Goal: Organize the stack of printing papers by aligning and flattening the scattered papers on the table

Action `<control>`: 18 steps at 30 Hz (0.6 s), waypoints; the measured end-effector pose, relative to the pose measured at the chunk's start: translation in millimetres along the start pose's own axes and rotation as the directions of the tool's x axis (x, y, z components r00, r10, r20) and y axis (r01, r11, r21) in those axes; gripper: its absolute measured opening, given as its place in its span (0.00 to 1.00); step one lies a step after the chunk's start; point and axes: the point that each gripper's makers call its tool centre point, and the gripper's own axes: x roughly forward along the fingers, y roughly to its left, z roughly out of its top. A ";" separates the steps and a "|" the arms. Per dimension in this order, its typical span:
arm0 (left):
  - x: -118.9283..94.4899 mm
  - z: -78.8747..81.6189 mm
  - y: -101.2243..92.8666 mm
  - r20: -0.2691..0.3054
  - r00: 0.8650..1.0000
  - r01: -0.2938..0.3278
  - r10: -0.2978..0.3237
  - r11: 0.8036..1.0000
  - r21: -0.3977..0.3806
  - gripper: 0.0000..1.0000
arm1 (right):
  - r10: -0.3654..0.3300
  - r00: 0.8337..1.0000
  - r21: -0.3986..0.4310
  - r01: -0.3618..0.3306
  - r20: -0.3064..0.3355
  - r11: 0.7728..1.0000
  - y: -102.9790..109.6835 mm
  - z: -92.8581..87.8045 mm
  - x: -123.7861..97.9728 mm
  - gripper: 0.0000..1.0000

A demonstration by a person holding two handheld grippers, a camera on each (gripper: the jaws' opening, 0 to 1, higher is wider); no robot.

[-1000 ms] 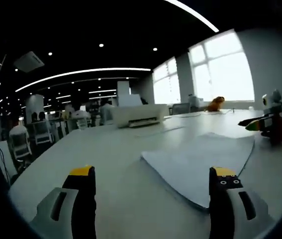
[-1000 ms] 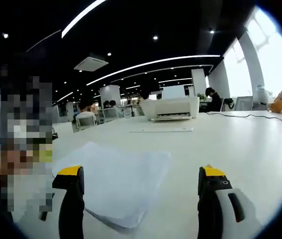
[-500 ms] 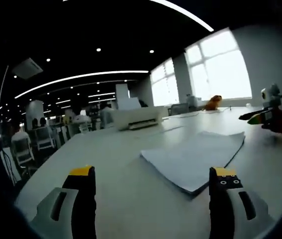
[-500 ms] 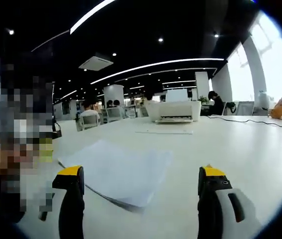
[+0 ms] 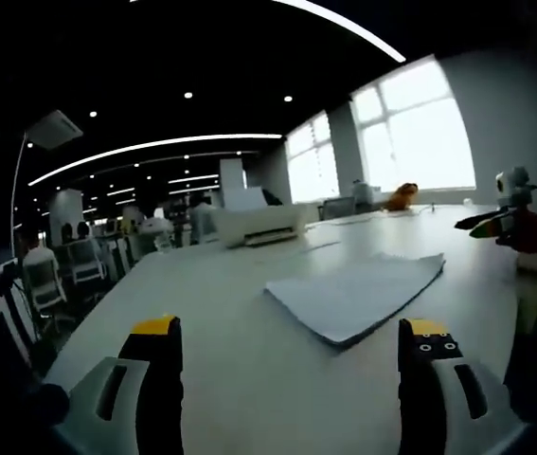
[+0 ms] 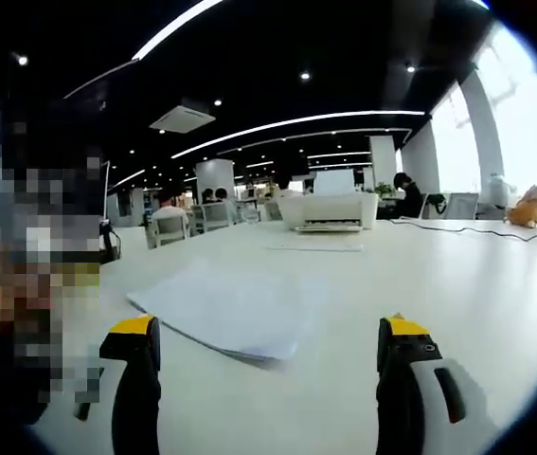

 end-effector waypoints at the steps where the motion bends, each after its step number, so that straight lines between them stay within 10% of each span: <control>1: -4.3 1.3 0.0 0.002 1.000 -0.001 0.001 1.000 -0.002 0.97 | 0.000 1.000 0.002 0.000 0.000 1.000 0.0 1.0 -3.8 0.90; 18: -53.5 19.9 -6.8 0.005 1.000 0.013 -0.013 0.999 -0.036 0.97 | -0.011 0.999 -0.015 0.011 0.039 1.000 19.1 18.0 -54.6 0.90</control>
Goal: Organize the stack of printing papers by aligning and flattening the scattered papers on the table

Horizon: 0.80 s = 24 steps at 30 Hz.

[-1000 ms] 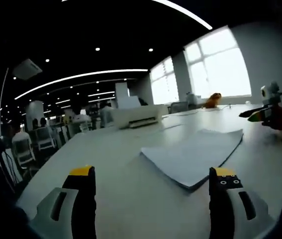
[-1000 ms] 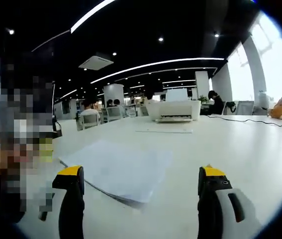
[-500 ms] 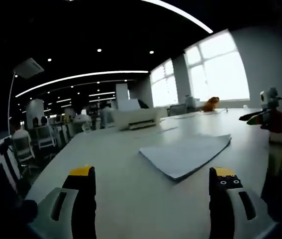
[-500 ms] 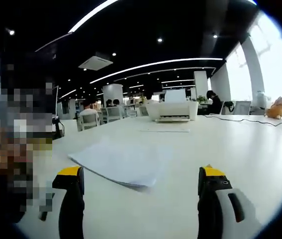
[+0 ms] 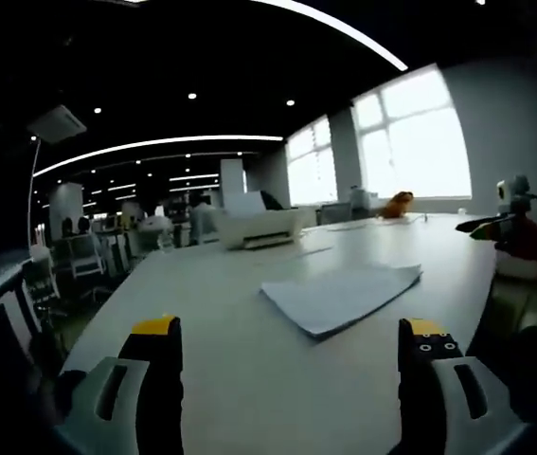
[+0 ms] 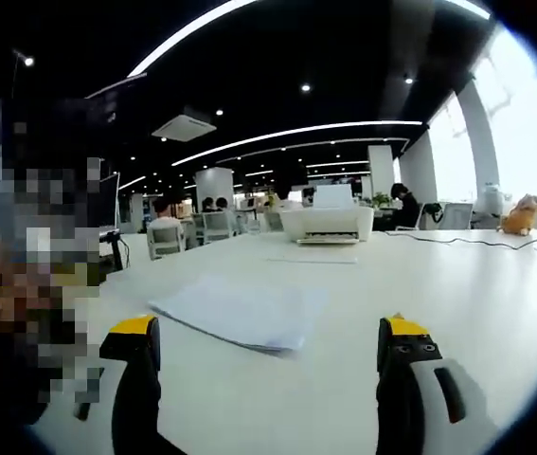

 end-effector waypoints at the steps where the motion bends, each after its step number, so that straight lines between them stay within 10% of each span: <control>1: -2.4 0.2 -0.6 -0.002 1.000 0.001 -0.001 1.000 0.000 0.97 | -0.006 1.000 -0.006 0.006 -0.002 1.000 0.7 0.6 -3.8 0.90; 24: -43.1 4.3 -9.3 -0.052 0.999 0.017 -0.016 1.000 0.016 0.97 | -0.060 0.998 -0.019 0.060 -0.028 0.998 1.1 0.8 -41.2 0.90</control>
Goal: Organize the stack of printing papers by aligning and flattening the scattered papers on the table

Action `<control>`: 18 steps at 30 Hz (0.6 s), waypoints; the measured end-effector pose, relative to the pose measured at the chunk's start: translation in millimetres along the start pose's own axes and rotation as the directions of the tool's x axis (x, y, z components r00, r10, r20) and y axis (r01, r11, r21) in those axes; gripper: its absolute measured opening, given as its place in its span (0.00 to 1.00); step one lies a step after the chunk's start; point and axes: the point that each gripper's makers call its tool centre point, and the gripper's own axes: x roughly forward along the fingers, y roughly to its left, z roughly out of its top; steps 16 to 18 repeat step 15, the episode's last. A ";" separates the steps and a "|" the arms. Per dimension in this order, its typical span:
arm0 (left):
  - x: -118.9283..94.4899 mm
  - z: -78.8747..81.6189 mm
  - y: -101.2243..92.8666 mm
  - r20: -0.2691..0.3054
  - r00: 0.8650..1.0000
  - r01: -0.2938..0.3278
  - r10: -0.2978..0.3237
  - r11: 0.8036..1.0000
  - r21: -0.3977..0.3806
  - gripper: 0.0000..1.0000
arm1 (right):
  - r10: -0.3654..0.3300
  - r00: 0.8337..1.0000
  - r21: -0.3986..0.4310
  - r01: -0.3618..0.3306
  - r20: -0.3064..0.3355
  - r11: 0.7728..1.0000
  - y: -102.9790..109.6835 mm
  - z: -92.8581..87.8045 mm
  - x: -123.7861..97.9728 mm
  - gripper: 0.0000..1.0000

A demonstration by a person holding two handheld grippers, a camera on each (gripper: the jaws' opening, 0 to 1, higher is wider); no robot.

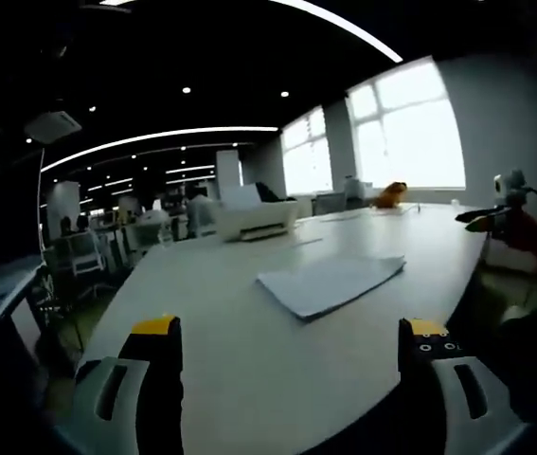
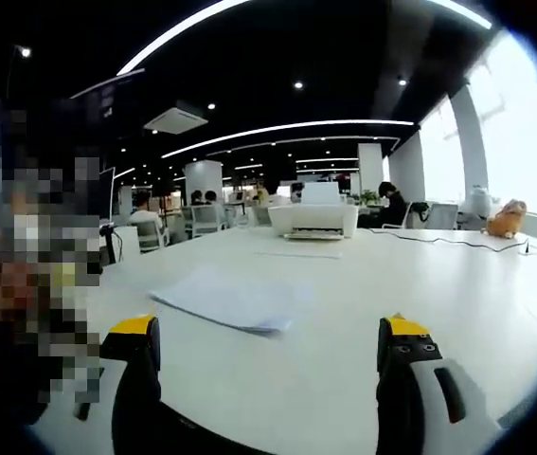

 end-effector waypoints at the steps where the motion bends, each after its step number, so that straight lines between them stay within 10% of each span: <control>1: -1.2 0.2 -0.9 0.000 1.000 0.003 -0.003 1.000 -0.003 0.97 | 0.003 1.000 0.001 -0.003 0.001 1.000 0.6 0.5 -1.1 0.90; 18: -12.0 4.6 1.0 0.000 1.000 -0.003 0.003 1.000 -0.003 0.97 | -0.009 1.000 0.005 0.009 -0.007 1.000 -3.4 -1.1 -6.1 0.90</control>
